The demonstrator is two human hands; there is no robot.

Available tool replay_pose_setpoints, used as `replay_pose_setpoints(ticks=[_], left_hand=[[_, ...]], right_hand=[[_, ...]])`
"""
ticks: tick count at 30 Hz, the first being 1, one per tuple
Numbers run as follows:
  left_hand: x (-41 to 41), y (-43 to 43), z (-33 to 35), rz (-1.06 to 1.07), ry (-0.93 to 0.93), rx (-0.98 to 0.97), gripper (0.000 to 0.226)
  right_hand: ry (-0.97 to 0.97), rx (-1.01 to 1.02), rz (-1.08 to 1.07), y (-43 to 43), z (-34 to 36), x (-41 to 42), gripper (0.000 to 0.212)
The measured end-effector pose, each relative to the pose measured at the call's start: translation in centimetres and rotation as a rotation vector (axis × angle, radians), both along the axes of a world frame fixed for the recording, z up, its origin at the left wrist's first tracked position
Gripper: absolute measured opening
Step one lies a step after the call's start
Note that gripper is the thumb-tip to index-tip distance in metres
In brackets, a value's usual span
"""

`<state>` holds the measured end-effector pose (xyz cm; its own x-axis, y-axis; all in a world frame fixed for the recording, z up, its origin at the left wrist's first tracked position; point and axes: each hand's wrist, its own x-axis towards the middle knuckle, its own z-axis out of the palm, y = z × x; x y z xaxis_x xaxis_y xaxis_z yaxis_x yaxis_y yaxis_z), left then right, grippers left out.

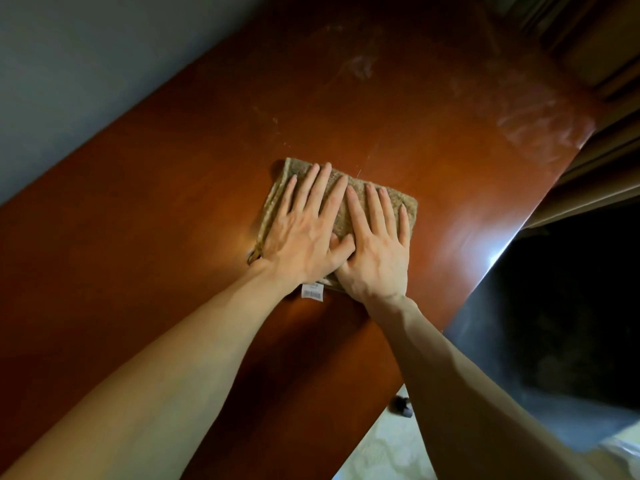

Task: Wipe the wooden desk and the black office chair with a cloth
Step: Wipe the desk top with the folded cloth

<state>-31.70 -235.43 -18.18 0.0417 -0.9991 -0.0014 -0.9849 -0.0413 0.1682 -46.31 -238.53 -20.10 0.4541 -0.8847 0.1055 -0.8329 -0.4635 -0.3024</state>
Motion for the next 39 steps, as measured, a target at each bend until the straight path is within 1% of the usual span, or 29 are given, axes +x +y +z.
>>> replay_pose_setpoints(ticks=[12, 21, 28, 33, 39], left_hand=[[-1.1, -10.5, 0.1, -0.079, -0.012, -0.021, 0.084], [-1.2, -18.7, 0.3, -0.162, 0.005, -0.036, 0.083], [-1.0, -24.1, 0.2, -0.212, 0.014, -0.040, 0.083], [-0.8, -26.2, 0.2, -0.220, 0.027, -0.051, 0.082], [-0.9, -26.4, 0.6, -0.234, 0.022, -0.037, 0.083]], right_hand=[[-0.062, -0.039, -0.089, -9.1, 0.1, -1.3, 0.070], [-0.081, -0.029, -0.203, -15.7, 0.2, -1.4, 0.070], [-0.079, -0.039, -0.250, -20.4, 0.2, -1.1, 0.069], [-0.076, -0.039, -0.263, -22.0, 0.3, -0.8, 0.069], [-0.058, -0.023, -0.265, -22.3, 0.4, -0.8, 0.068]])
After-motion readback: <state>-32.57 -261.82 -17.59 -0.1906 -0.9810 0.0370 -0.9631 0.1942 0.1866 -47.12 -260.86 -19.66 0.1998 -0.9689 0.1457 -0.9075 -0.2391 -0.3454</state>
